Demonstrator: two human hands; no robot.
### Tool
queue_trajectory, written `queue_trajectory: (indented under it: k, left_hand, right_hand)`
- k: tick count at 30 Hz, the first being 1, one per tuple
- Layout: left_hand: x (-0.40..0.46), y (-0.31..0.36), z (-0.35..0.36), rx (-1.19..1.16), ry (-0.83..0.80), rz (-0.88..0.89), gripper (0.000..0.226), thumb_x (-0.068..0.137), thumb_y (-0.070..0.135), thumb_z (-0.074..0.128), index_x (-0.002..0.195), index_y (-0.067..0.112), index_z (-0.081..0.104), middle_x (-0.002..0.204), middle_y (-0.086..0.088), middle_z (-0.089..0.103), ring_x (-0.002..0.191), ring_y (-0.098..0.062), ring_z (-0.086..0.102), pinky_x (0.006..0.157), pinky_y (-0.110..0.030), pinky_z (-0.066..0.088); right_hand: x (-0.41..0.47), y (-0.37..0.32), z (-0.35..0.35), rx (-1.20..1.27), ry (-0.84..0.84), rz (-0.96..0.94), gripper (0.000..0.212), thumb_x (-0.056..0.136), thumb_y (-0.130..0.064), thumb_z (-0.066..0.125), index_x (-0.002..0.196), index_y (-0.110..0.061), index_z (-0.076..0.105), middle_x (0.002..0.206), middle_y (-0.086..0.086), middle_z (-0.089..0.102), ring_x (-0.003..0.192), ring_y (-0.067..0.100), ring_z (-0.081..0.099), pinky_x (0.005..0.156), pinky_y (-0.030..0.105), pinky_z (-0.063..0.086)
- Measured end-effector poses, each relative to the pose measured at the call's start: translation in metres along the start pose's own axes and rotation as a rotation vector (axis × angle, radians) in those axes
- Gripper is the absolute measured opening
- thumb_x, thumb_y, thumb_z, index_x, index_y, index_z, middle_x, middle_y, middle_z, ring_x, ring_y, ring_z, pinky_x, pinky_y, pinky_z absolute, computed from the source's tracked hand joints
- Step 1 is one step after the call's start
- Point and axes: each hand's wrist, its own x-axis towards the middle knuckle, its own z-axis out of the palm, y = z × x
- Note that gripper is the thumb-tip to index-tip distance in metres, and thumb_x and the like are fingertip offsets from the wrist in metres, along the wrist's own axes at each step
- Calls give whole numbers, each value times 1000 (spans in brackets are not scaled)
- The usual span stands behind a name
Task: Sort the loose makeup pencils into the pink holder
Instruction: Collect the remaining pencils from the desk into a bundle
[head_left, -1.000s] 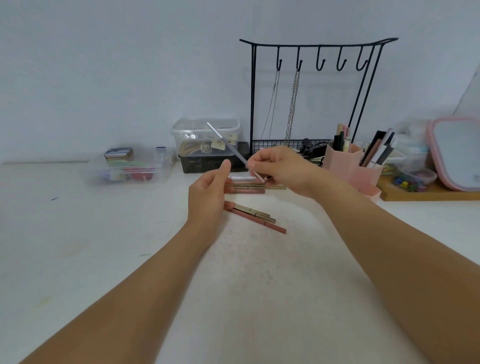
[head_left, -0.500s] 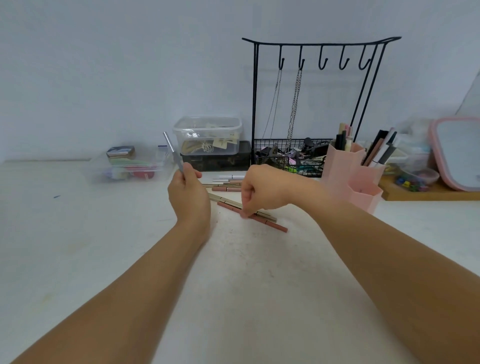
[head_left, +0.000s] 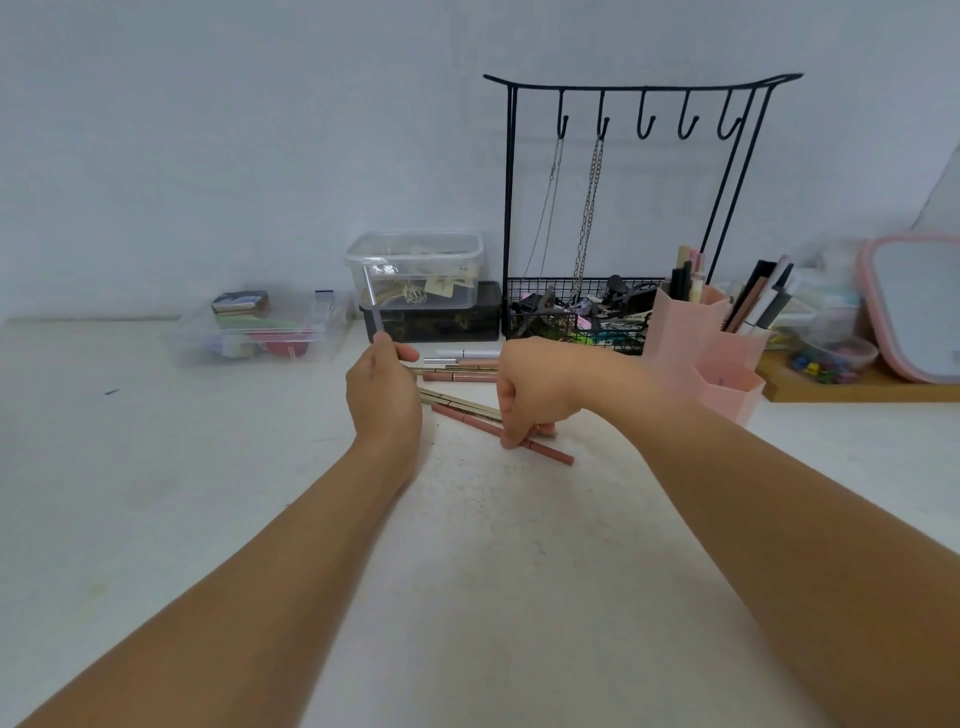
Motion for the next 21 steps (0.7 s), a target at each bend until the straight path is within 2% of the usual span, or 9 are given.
queue_trajectory:
  k: [7, 10, 13, 17, 21]
  left_hand:
    - [-4, 0, 1, 35, -35, 30, 42, 109, 32, 32, 80, 18, 59, 68, -2, 48, 57, -13, 42, 53, -28, 35]
    - [-3, -1, 0, 35, -52, 35, 43, 108, 35, 32, 80, 18, 60, 67, -2, 47, 56, -14, 40, 53, -30, 32]
    - [-2, -1, 0, 37, -65, 25, 43, 108, 36, 33, 81, 18, 61, 67, -1, 47, 57, -13, 39, 55, -30, 32]
    - [-3, 0, 0, 39, -70, 25, 41, 108, 33, 33, 80, 19, 61, 67, -1, 46, 58, -13, 39, 55, -30, 32]
    - [-4, 1, 0, 31, -77, 22, 41, 108, 33, 34, 81, 18, 61, 65, 0, 44, 57, -13, 37, 54, -29, 31]
  right_hand:
    - [7, 4, 4, 61, 54, -28, 26, 80, -34, 83, 81, -9, 77, 83, 7, 77, 82, 25, 72, 76, 35, 61]
    - [13, 10, 11, 172, 251, -36, 21, 81, -31, 82, 80, -12, 72, 78, -1, 69, 73, 14, 62, 71, 29, 53]
    - [21, 23, 20, 164, 435, 2, 14, 87, -27, 75, 94, -16, 70, 91, -4, 64, 84, 17, 62, 75, 31, 50]
    - [26, 34, 31, 129, 444, 56, 6, 91, -19, 69, 96, -17, 71, 97, -1, 65, 88, 20, 63, 80, 36, 55]
    - [25, 39, 29, 157, 452, 58, 7, 89, -11, 70, 89, -17, 66, 82, -6, 59, 81, 19, 59, 73, 32, 49]
